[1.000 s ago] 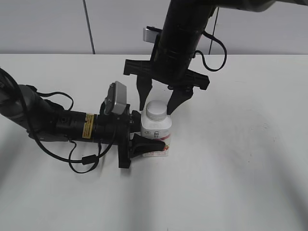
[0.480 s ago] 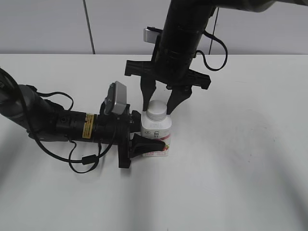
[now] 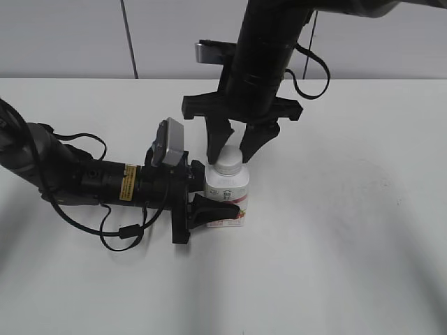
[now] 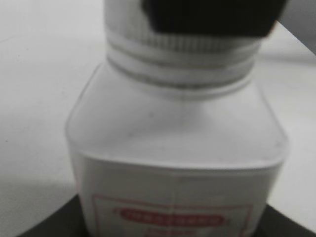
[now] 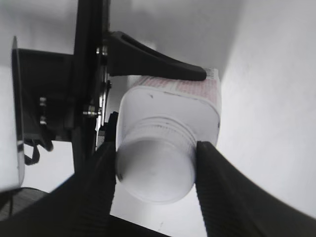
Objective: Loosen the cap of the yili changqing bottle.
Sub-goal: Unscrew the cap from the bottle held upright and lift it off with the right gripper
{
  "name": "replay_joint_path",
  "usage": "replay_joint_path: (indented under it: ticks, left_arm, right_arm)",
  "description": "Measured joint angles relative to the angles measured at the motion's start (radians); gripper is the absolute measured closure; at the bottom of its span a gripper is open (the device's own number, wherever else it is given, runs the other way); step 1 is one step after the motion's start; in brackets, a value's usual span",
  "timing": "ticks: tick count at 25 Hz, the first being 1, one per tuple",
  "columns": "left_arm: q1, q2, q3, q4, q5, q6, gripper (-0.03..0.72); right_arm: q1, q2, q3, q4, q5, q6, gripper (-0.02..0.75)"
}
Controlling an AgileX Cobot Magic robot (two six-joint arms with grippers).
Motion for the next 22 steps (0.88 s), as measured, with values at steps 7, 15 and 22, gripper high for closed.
replay_joint_path:
  ticks: [7,15,22]
  left_arm:
    - [0.000,0.000,0.000,0.000,0.000,0.000,0.323]
    - [0.000,0.000,0.000,0.003,0.002,0.000,0.323]
    - [0.000,0.000,0.000,0.014,0.003,0.000,0.324]
  right_arm:
    - [0.000,0.000,0.000,0.003,0.000,-0.402,0.342]
    - [0.000,0.000,0.000,0.005,0.000,-0.824,0.347]
    - [0.000,0.000,0.000,0.007,0.001,-1.131,0.349]
